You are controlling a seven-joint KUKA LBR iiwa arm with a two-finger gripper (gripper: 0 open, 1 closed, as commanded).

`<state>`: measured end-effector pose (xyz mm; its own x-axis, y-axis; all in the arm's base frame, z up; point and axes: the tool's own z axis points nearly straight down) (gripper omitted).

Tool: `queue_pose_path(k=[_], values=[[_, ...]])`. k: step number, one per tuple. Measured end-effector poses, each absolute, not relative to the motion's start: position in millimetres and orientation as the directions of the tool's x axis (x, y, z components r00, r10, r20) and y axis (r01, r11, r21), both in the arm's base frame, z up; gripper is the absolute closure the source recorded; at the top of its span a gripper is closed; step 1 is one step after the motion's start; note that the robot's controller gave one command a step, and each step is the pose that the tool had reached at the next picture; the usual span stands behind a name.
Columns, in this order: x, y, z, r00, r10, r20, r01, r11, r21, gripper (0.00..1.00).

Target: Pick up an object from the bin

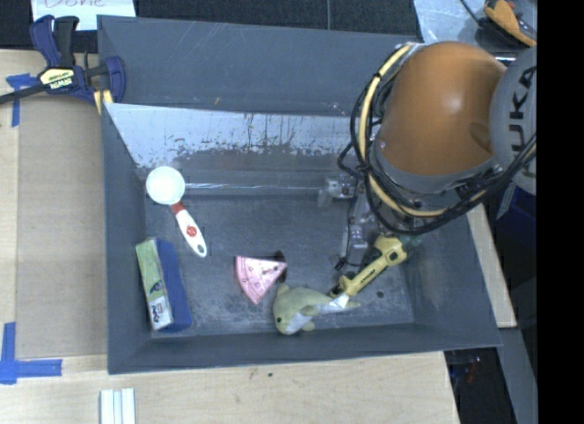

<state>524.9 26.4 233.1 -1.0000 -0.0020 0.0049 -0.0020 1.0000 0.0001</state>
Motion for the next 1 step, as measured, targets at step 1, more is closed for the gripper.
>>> queue_pose_path(k=[1], values=[[526.5,26.2,237.0,-1.000,-0.001,-0.003,-0.001,1.000,0.000,0.00]])
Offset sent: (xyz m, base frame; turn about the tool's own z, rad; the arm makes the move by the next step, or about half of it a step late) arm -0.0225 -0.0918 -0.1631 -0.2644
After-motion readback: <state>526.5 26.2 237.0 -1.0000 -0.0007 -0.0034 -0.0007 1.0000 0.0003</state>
